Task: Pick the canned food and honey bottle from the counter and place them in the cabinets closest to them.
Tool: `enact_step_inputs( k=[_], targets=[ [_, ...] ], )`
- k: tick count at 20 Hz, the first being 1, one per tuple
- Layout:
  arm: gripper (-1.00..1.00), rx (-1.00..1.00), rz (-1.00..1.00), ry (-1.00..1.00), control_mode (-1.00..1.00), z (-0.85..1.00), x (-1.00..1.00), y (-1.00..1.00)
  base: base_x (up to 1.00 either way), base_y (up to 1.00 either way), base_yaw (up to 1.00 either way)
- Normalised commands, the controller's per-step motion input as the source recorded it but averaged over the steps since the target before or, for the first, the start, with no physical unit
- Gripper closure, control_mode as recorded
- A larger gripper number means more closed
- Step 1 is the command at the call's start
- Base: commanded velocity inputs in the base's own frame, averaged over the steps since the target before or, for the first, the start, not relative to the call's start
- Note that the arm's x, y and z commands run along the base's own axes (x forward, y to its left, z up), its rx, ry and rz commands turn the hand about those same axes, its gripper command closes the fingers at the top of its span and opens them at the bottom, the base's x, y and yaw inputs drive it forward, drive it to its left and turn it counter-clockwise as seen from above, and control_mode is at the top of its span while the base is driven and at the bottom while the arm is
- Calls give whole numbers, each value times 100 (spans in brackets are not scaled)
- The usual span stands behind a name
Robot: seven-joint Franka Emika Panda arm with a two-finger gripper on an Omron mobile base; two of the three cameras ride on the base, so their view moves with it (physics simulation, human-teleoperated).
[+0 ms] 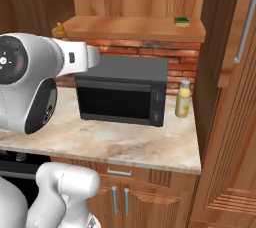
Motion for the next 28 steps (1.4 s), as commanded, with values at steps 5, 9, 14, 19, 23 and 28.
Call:
enact_step_inputs(
  k=[5,9,14,19,23,28],
  targets=[
    [100,0,2,-7,-100,33,12,6,0,0,0],
    [100,0,5,0,-100,35,5,0,0,0,0],
    [100,0,4,0,-100,20,22,1,0,0,0],
    [100,-1,5,0,-100,7,38,8,0,0,0],
    [100,0,3,0,-100,10,50,10,0,0,0],
    [100,-2,1,0,-100,6,43,8,0,0,0]
  ],
)
